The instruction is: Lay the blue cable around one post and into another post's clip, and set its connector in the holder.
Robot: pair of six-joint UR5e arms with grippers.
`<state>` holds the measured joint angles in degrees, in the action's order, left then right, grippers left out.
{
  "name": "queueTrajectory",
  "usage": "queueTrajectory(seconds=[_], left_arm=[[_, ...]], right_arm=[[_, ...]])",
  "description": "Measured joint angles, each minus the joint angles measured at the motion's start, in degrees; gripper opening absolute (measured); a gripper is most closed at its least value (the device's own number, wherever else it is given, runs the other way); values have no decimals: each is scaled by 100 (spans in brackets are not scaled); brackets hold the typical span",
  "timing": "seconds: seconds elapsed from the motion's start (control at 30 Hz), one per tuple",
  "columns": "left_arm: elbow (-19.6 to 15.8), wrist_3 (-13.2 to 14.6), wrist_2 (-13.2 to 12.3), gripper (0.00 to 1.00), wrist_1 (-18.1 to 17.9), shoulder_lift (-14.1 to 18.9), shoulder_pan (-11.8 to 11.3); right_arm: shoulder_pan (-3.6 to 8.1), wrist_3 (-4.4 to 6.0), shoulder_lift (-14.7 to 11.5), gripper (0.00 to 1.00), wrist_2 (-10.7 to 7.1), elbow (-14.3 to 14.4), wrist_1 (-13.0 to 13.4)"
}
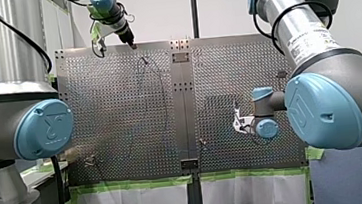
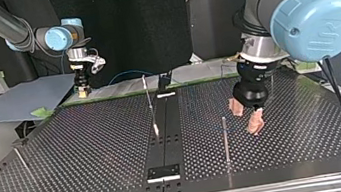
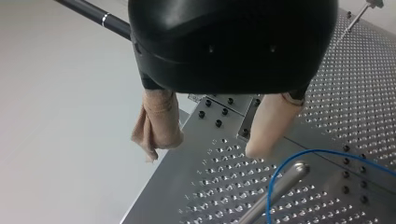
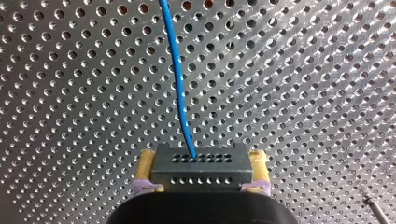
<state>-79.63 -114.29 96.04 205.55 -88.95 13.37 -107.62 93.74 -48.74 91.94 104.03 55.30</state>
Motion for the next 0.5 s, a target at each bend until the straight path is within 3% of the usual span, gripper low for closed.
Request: queueTrajectory(seconds=[0.5], left_arm=[[80,805,68,100,12,-2,21]], right_arm=[[-25,-9,0,0,0,0,1]])
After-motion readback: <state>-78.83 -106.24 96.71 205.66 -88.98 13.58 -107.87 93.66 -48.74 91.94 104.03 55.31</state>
